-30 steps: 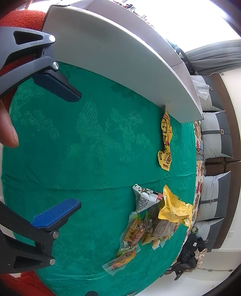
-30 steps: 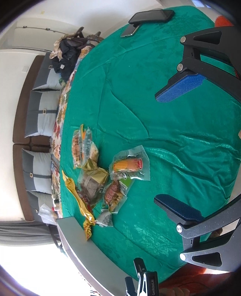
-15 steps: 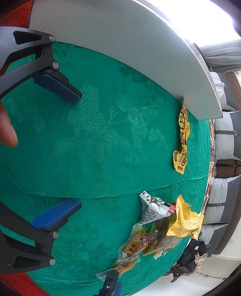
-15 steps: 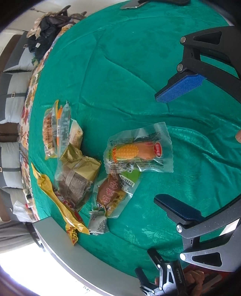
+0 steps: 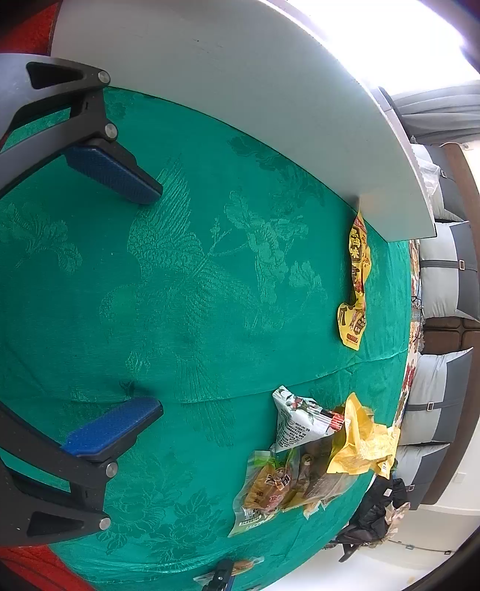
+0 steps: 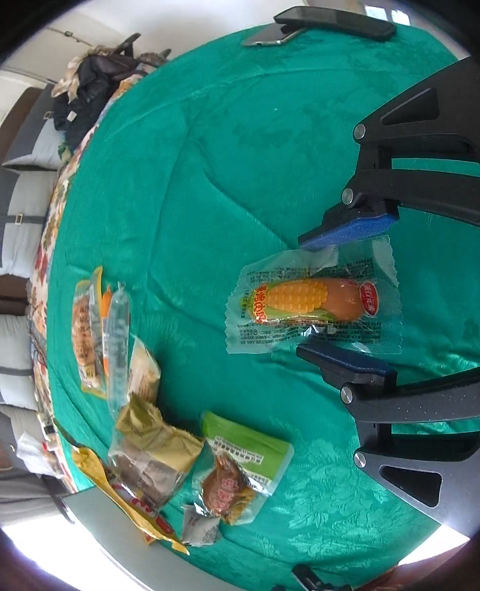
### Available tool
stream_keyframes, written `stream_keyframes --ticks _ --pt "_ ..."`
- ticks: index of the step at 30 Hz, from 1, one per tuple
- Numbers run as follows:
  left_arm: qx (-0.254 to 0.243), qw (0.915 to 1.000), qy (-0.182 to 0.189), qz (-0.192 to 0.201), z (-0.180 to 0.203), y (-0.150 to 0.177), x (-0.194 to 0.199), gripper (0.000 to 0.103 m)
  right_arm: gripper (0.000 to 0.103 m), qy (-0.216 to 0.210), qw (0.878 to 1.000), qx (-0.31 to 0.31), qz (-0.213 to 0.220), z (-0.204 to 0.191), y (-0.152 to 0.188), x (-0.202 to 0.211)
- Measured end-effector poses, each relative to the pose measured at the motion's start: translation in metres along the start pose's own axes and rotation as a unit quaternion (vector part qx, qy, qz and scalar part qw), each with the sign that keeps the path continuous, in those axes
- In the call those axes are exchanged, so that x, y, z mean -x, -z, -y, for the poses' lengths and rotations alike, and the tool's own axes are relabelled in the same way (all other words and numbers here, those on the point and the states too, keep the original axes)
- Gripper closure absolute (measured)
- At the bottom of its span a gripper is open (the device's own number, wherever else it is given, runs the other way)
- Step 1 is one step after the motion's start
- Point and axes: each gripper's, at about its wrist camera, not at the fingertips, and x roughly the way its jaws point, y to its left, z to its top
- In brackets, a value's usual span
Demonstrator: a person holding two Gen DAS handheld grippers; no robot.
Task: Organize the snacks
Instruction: 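Move the right tool to the corn sausage pack and close on it, then grasp the long yellow pouch with the left tool while the right tool holds the corn pack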
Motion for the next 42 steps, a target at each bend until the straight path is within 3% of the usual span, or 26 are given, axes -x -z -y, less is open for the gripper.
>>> stream_keyframes --ticks 8,11,19,26,30,38,42 --pt "-0.004 0.9999 0.002 0.010 -0.001 0.001 0.000 0.000 0.044 0.005 0.996 -0.034 0.077 0.010 0.019 0.007" --pt "0.001 1.0000 0.000 0.009 -0.001 0.002 0.001 0.000 0.041 -0.001 0.997 -0.028 0.076 0.010 0.005 -0.003" --pt "0.003 1.0000 -0.002 0.005 0.003 -0.002 -0.001 0.000 0.028 -0.010 0.996 -0.022 0.083 0.013 0.006 -0.006" --pt "-0.012 0.9989 0.009 -0.043 0.006 -0.012 -0.004 0.000 0.024 -0.013 0.996 -0.019 0.082 0.013 0.007 -0.006" --pt "-0.008 0.9982 0.029 -0.052 0.010 -0.021 -0.004 0.000 0.024 -0.013 0.996 -0.019 0.082 0.013 0.007 -0.007" --pt "-0.018 0.9975 0.064 -0.022 0.021 -0.042 0.015 0.000 0.022 -0.014 0.996 -0.016 0.081 0.012 0.007 -0.007" --pt "-0.020 0.9955 0.089 -0.026 0.021 -0.051 0.018 0.000 0.022 -0.014 0.996 -0.016 0.082 0.012 0.007 -0.007"
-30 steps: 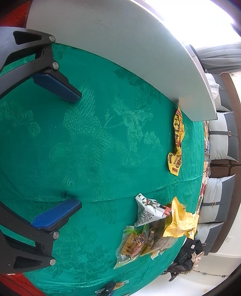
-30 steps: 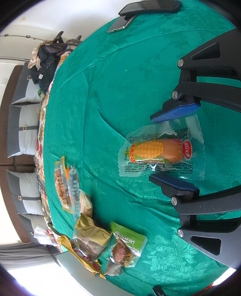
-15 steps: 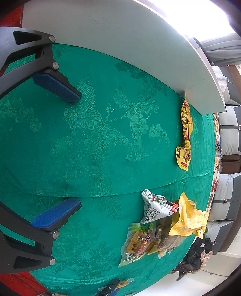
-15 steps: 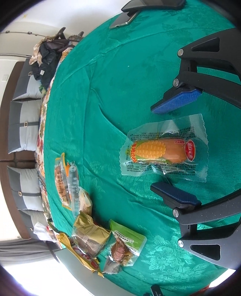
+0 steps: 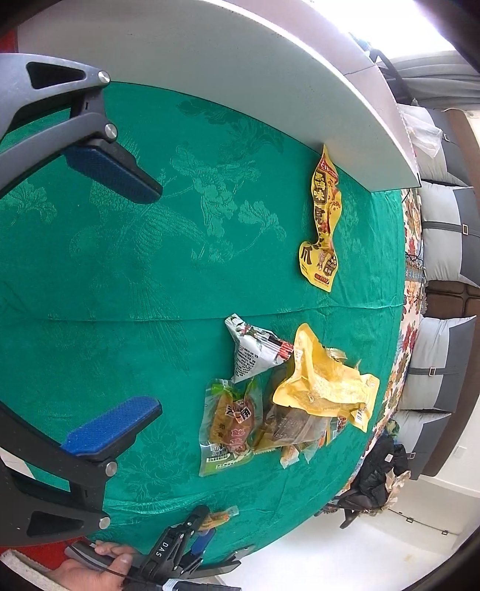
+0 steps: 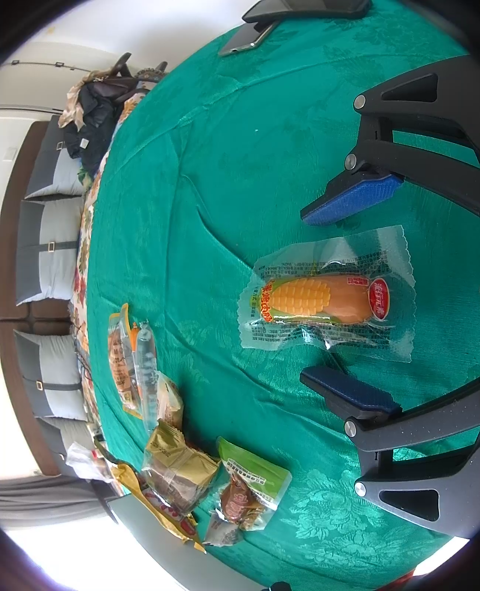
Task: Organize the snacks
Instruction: 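Grasp the long yellow pouch with the left tool while the right tool holds the corn pack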
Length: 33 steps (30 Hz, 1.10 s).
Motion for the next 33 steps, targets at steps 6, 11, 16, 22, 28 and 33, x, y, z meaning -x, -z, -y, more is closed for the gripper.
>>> stream_keyframes --ticks 6,11,16,22,28,33 --pt "-0.043 0.9965 0.069 -0.018 0.008 -0.034 0.010 0.000 0.021 -0.001 1.000 0.000 0.000 0.000 0.000 0.000" --pt "-0.089 0.9903 0.105 -0.018 0.018 -0.084 0.019 0.000 0.021 -0.003 1.000 0.001 0.000 -0.001 0.000 0.000" --pt "-0.132 0.9850 0.110 -0.014 0.037 -0.122 0.014 0.000 0.021 -0.002 1.000 0.001 0.000 -0.001 0.000 -0.001" --pt "-0.172 0.9758 0.125 -0.051 0.064 -0.146 -0.029 0.000 0.020 -0.003 1.000 0.002 0.000 -0.002 0.000 -0.001" --pt "-0.163 0.9752 0.109 -0.103 0.069 -0.151 -0.082 0.003 0.020 -0.004 1.000 0.002 0.000 -0.002 0.000 -0.001" --pt "-0.109 0.9756 0.158 -0.106 0.046 -0.142 -0.078 0.059 0.019 -0.004 1.000 0.002 0.000 -0.003 0.000 -0.001"
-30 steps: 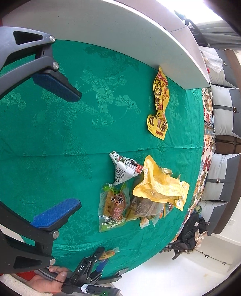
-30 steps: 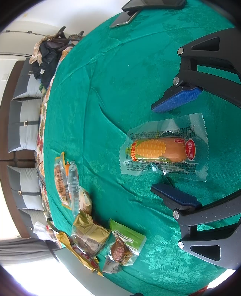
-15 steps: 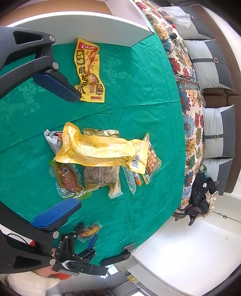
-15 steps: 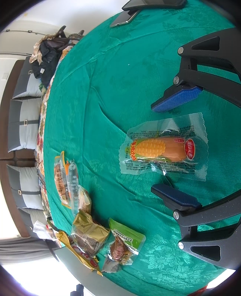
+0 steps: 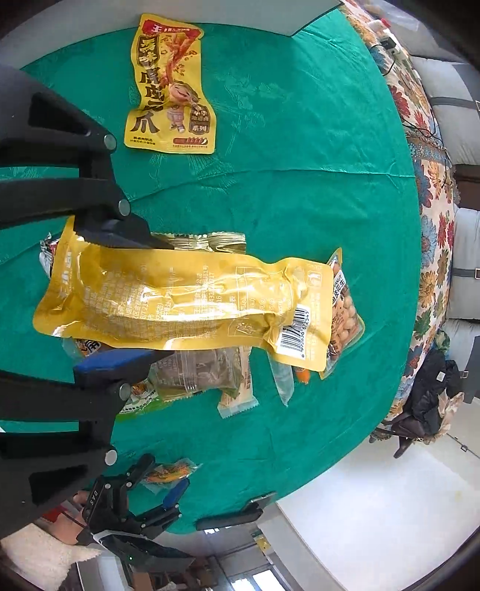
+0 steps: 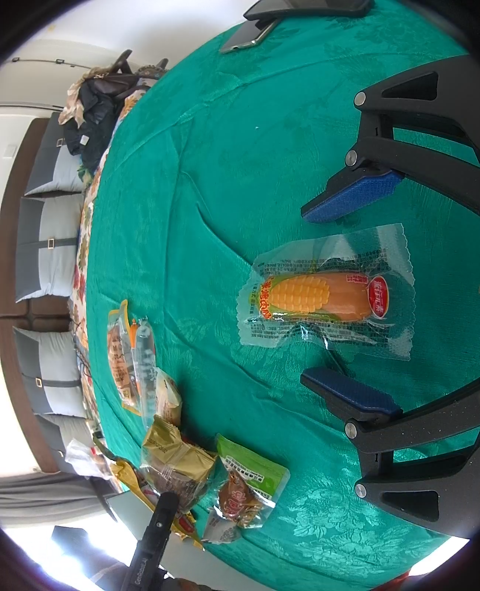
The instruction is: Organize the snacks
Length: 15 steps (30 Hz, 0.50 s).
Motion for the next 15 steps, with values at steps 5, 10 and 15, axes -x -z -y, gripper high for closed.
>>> stream_keyframes --ticks 5,10,15 --pt "0.039 0.9979 0.006 0.051 -0.018 0.038 0.041 0.060 0.018 -0.001 1.000 0.002 -0.001 -0.002 -0.001 -0.001" --pt "0.117 0.9876 -0.038 0.098 -0.040 0.099 0.089 0.060 0.018 -0.001 1.000 0.002 -0.001 -0.002 -0.001 -0.002" --pt "0.145 0.9734 -0.149 0.097 -0.041 0.152 0.083 0.059 0.018 -0.001 1.000 0.002 -0.001 -0.001 -0.001 -0.002"
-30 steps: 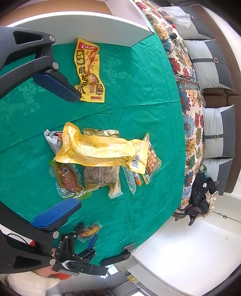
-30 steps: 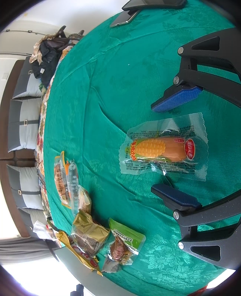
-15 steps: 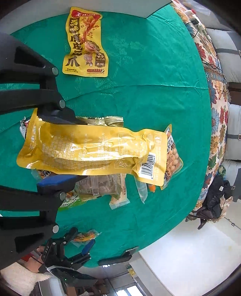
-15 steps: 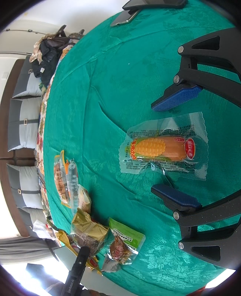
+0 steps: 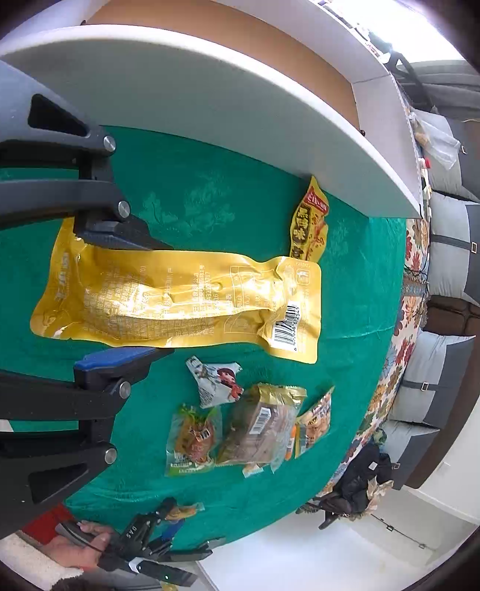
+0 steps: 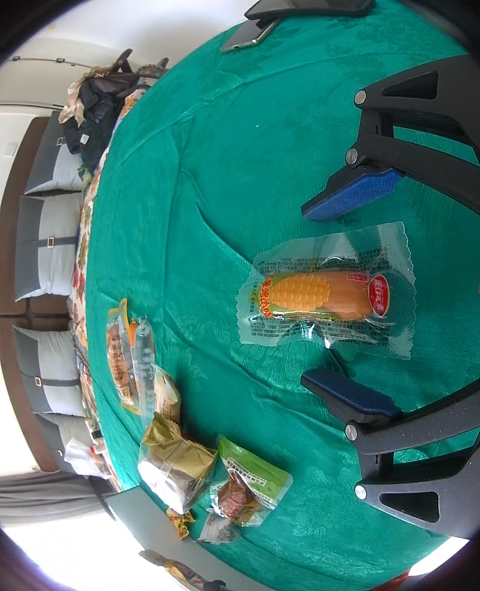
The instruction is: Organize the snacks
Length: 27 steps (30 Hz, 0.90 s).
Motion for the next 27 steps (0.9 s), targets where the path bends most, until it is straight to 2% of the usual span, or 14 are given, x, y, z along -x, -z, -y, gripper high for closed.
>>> stream_keyframes --ticks 4,5,6,8,12,16,27 --pt "0.000 0.9993 -0.031 -0.019 0.007 0.032 -0.023 0.056 0.018 0.000 1.000 0.000 0.000 0.000 0.000 0.000" --pt "-0.004 0.9991 -0.036 -0.023 0.010 0.037 -0.030 0.049 0.018 0.000 1.000 0.000 0.000 0.000 0.000 0.000" --pt "-0.010 0.9986 -0.046 -0.025 0.012 0.041 -0.034 0.035 0.018 0.000 1.000 0.000 0.000 0.000 0.000 0.000" --pt "-0.026 0.9980 -0.053 -0.020 0.021 0.048 -0.036 0.022 0.018 0.000 1.000 0.000 0.000 0.000 0.000 0.000" --pt "-0.043 0.9976 -0.052 -0.019 0.031 0.050 -0.037 0.021 0.018 0.000 1.000 0.000 0.000 0.000 0.000 0.000" --pt "-0.031 0.9988 -0.035 -0.015 0.030 0.049 -0.033 0.021 0.018 0.000 1.000 0.000 0.000 -0.001 0.000 0.000" --pt "0.002 0.9996 -0.026 0.003 0.018 0.048 -0.023 0.021 0.018 0.000 1.000 0.000 0.001 0.000 0.000 0.000"
